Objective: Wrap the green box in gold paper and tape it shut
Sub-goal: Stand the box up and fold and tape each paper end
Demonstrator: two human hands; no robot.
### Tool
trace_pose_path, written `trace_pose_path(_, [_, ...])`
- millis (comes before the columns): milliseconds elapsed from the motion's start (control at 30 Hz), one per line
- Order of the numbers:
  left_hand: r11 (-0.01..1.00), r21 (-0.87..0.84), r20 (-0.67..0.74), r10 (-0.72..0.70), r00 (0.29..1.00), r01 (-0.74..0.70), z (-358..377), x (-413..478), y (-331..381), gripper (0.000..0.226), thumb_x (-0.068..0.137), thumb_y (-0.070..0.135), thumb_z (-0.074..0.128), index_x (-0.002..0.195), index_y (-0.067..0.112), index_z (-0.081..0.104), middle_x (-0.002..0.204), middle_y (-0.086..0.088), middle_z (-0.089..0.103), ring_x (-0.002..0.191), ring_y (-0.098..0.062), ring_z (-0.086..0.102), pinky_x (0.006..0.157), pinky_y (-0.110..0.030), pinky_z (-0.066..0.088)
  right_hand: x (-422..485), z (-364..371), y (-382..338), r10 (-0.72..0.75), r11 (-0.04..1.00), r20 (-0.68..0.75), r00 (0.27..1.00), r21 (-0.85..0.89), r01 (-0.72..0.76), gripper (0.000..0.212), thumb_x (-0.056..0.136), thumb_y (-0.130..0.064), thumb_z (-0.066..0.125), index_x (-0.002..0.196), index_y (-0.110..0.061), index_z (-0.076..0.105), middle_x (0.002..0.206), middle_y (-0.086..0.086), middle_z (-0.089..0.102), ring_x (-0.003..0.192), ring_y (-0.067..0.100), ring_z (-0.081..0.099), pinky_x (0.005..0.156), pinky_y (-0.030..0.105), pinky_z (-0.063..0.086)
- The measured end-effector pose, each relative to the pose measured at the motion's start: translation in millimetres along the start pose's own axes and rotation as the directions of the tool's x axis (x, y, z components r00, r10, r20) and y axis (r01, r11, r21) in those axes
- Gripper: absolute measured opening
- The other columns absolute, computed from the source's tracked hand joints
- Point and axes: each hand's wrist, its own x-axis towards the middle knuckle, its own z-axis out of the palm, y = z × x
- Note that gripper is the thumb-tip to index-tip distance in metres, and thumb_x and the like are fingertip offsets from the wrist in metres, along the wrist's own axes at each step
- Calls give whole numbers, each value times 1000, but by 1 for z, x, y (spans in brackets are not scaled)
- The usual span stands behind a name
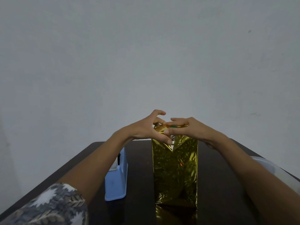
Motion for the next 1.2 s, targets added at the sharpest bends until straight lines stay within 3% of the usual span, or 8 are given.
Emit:
trace_pose_path(133, [996,-75,-12,38,999,-39,-6,-14,-3,88,61,46,80,136,38,35,135,12,47,125,-5,42,93,-18,38,-1,-2,4,16,999,-28,999,41,-15,32,77,-36,72,108,-40,64,152,-1,32,137,15,30,100,26,26])
trace_pose_path(233, [975,-218,-354,-34,935,-47,-10,-38,-21,45,70,55,72,110,35,61,116,15,61,109,2,53,94,-28,45,-1,-2,8,23,999,-38,999,35,-21,50,74,-38,74,121,-25,63,153,-2,30,138,14,29,104,27,26])
trace_pose_path(333, [946,-75,-603,-295,741,315,-11,-70,-64,28,81,46,67,86,18,70,89,6,68,84,-9,61,78,-31,46,-1,1,8,19,998,-32,999,53,-17,51,73,-36,75,121,-22,64,151,-1,32,138,12,30,102,25,26])
trace_pose_path(467, [730,-16,-456,-614,645,683,3,-102,-106,39,84,41,64,60,14,51,62,-6,50,56,-20,48,57,-28,36,-2,2,6,18,997,-32,999,81,-15,46,72,-35,76,115,-23,67,149,0,36,137,10,31,107,27,27])
trace_pose_path(733, [581,-565,-237,-794,559,586,5,-105,-93,18,81,13,72,93,3,62,88,-9,65,77,-21,62,73,-46,52,-6,1,2,1,998,-43,999,55,1,48,77,-33,72,121,-18,63,148,0,38,138,11,27,107,30,24])
trace_pose_path(900, [504,-680,-204,-828,522,533,0,-103,-85,19,81,10,72,96,3,64,91,-8,64,84,-21,61,83,-60,49,0,0,5,-1,1000,-51,999,20,2,56,76,-36,72,128,-18,58,152,2,32,139,15,27,108,31,23])
trace_pose_path(1067, [532,-753,-325,-813,483,388,13,-103,-88,25,78,7,73,100,-1,65,92,-12,66,103,-27,61,64,-43,48,1,3,7,9,1000,-57,998,18,-8,59,76,-38,73,129,-19,57,152,3,31,138,18,30,109,32,24])
trace_pose_path(1200, [473,-789,-258,-834,488,392,17,-108,-75,12,85,18,68,85,7,64,100,-6,62,118,-28,52,80,-54,41,-3,3,4,11,1000,-55,998,19,-10,50,77,-37,72,124,-22,61,150,3,35,138,16,30,110,32,25])
